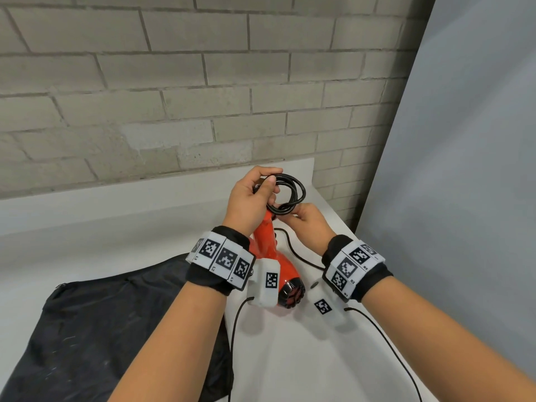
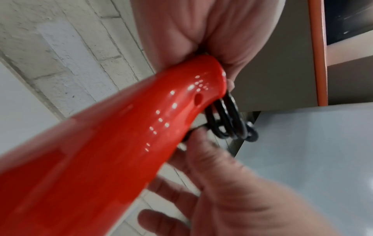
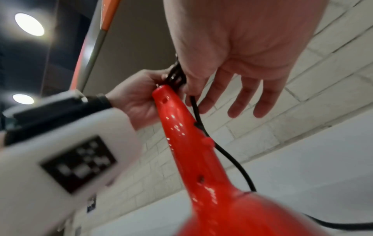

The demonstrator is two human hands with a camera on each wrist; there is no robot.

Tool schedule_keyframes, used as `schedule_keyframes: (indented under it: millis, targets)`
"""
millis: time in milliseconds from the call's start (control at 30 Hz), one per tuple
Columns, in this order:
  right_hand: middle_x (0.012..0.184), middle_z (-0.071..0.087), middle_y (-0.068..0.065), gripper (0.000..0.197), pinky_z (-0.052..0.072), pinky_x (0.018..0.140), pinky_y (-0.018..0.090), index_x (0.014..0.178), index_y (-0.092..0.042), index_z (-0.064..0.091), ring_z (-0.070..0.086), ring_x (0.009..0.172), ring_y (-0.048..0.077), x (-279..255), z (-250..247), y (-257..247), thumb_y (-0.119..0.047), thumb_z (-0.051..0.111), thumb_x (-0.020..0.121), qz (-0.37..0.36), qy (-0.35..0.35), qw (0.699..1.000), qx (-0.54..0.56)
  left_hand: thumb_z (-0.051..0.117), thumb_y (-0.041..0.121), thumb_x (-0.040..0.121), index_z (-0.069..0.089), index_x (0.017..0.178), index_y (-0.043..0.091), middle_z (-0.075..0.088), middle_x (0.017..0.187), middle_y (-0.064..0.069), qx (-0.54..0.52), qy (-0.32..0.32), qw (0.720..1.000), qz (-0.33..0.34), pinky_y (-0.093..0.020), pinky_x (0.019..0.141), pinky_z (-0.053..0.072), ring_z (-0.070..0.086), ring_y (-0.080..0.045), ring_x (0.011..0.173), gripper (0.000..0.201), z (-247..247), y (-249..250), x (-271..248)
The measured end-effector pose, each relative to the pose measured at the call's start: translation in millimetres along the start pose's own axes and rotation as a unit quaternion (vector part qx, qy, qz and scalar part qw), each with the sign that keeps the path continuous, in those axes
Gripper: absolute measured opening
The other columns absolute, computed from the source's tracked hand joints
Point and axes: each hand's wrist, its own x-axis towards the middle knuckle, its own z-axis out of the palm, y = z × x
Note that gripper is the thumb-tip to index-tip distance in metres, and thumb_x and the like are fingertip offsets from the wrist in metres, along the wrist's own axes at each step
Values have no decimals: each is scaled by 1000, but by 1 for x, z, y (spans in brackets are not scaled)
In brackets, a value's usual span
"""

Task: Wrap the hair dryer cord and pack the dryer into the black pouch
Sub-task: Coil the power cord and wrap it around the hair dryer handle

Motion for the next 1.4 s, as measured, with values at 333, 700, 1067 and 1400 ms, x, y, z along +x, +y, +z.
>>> schedule_keyframes:
  millis: [333, 700, 1067, 1400]
  targets:
    - [93, 64, 2, 20, 45, 77, 25, 100, -14, 62, 58, 83, 16, 1, -10, -2, -12, 43, 92, -22, 116, 993, -31, 44, 4, 92, 61, 92, 16, 50, 63, 0, 37, 8, 999, 21, -17, 55, 46, 46, 0, 45, 20, 0, -1, 0]
    - [89, 61, 5, 16, 46, 79, 26, 78, -33, 56, 55, 79, 8, -19, -5, -31, -16, 58, 80, -131, 224, 965, 43, 43, 4, 92, 58, 90, 20, 51, 67, -1, 42, -6, 999, 22, -12, 53, 45, 46, 1, 45, 21, 5, 2, 0]
    - [90, 58, -6, 25, 50, 79, 18, 100, -24, 46, 60, 80, -3, 1, -2, -15, -13, 54, 78, -80, 2, 984, 161, 39, 7, 94, 59, 83, 22, 44, 59, -2, -3, -82, 996, -16, -21, 63, 45, 43, 0, 46, 28, 1, 7, 1]
    - [77, 48, -5, 24, 34, 52, 9, 100, -6, 49, 42, 53, -5, 1, -18, -15, -6, 48, 76, -6, -83, 993, 82, 35, 7, 96, 55, 79, 18, 49, 51, 13, -45, -126, 990, -52, -17, 54, 33, 39, -1, 44, 29, -14, 8, 8]
